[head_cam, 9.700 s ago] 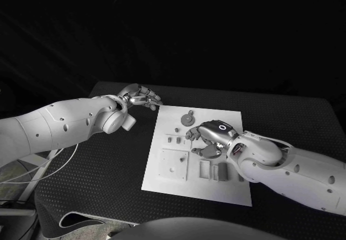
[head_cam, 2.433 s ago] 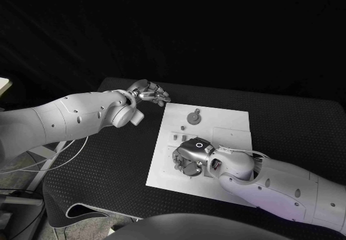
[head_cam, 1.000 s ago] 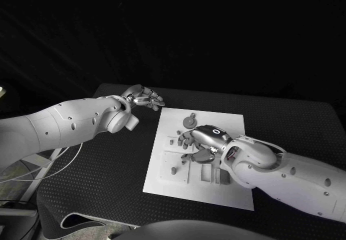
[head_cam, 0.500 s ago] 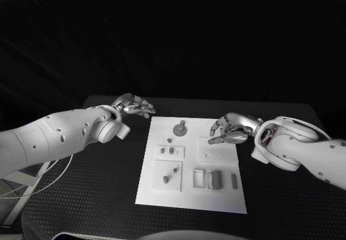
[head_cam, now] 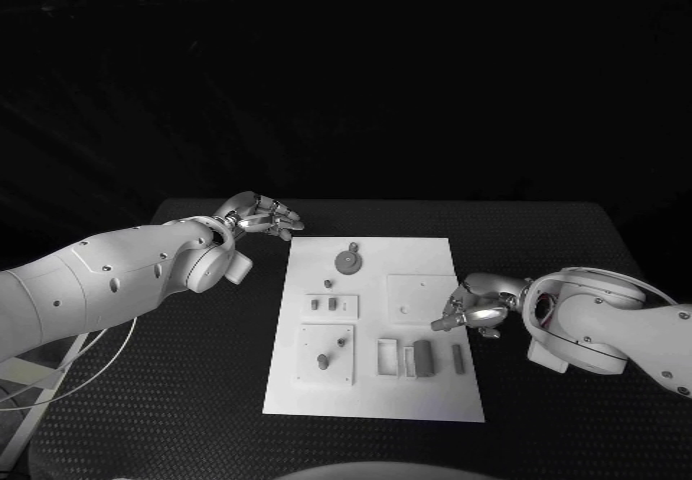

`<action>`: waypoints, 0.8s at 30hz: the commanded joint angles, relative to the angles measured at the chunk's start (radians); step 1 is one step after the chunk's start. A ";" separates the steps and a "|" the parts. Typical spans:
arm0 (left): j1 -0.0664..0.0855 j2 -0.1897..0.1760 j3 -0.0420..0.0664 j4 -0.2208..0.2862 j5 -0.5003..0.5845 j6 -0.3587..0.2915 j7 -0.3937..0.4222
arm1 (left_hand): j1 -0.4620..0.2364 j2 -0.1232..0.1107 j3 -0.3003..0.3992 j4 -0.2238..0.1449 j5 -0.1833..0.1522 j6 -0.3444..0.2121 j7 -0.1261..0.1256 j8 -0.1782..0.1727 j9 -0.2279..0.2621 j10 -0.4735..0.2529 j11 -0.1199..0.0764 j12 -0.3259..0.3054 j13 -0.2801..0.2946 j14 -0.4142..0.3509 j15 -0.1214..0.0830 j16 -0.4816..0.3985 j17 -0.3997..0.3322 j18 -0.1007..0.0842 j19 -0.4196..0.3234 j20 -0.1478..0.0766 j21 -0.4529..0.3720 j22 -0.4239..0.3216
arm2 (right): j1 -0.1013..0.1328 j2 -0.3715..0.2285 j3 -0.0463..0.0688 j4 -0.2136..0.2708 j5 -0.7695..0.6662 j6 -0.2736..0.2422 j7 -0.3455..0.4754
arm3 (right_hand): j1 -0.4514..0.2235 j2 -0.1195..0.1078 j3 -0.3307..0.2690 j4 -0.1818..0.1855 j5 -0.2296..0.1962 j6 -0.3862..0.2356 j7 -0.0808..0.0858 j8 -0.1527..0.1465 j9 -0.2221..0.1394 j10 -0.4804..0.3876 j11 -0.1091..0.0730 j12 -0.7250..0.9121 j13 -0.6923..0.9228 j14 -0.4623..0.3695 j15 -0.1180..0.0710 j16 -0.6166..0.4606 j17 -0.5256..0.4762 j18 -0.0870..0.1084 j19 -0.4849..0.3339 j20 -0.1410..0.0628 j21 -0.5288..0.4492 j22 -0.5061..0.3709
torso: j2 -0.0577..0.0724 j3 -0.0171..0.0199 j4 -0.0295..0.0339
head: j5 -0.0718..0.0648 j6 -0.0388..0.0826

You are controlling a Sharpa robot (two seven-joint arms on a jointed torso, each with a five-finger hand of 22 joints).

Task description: Assemble the parts on the task board

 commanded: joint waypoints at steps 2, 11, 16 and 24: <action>0.000 0.003 0.000 0.001 0.009 0.014 0.016 | -0.010 0.000 -0.007 0.001 0.000 -0.007 0.001 0.004 -0.001 0.003 0.000 0.003 0.000 0.004 0.000 -0.007 0.002 -0.004 -0.001 0.007 0.005 -0.001 | -0.007 0.000 -0.005 0.009 0.073 0.088 -0.140 | -0.040 -0.017 -0.013 0.021 -0.005 -0.004 0.011 -0.008 0.001 0.008 0.001 0.005 0.001 0.002 0.000 0.005 0.002 0.045 0.000 -0.006 0.006 0.021 | 0.002 -0.0004 -0.0038 | -0.005 -0.002; 0.000 0.007 0.000 0.007 0.009 0.018 0.016 | -0.012 0.001 -0.008 0.001 0.000 -0.008 0.001 0.004 -0.002 0.003 0.000 0.003 0.000 0.004 0.000 -0.007 0.003 -0.004 -0.001 0.007 0.005 -0.002 | -0.045 0.042 -0.015 -0.004 0.062 0.063 -0.154 | -0.075 -0.051 0.010 0.055 -0.005 -0.002 0.012 -0.024 0.003 0.008 0.002 0.007 0.001 0.003 0.001 0.009 0.005 0.045 -0.003 -0.013 0.013 0.020 | 0.001 -0.0008 -0.0037 | -0.010 -0.007; -0.001 0.006 0.000 0.007 0.009 0.025 0.016 | -0.015 0.001 -0.008 0.002 0.000 -0.008 0.001 0.004 -0.002 0.003 0.000 0.003 0.000 0.004 0.000 -0.008 0.004 -0.004 -0.001 0.007 0.005 -0.002 | -0.060 0.067 -0.015 -0.020 0.049 0.050 -0.155 | -0.084 -0.058 0.018 0.065 -0.005 -0.001 0.012 -0.028 0.004 0.009 0.002 0.009 0.001 0.005 0.001 0.010 0.008 0.045 -0.003 -0.014 0.015 0.020 | 0.002 -0.0009 -0.0019 | -0.004 -0.013; -0.001 0.005 0.000 0.008 0.009 0.027 0.017 | -0.018 0.002 -0.009 0.002 0.000 -0.009 0.001 0.004 -0.002 0.002 0.001 0.002 -0.001 0.004 0.001 -0.010 0.005 -0.004 -0.002 0.007 0.005 -0.003 | -0.092 0.093 -0.015 -0.054 0.008 0.044 -0.146 | -0.088 -0.062 0.024 0.072 -0.005 -0.002 0.012 -0.033 0.004 0.004 0.003 0.004 -0.003 0.003 0.001 0.010 0.004 0.045 -0.004 -0.014 0.016 0.020 | 0.002 -0.0034 -0.0021 | 0.001 -0.021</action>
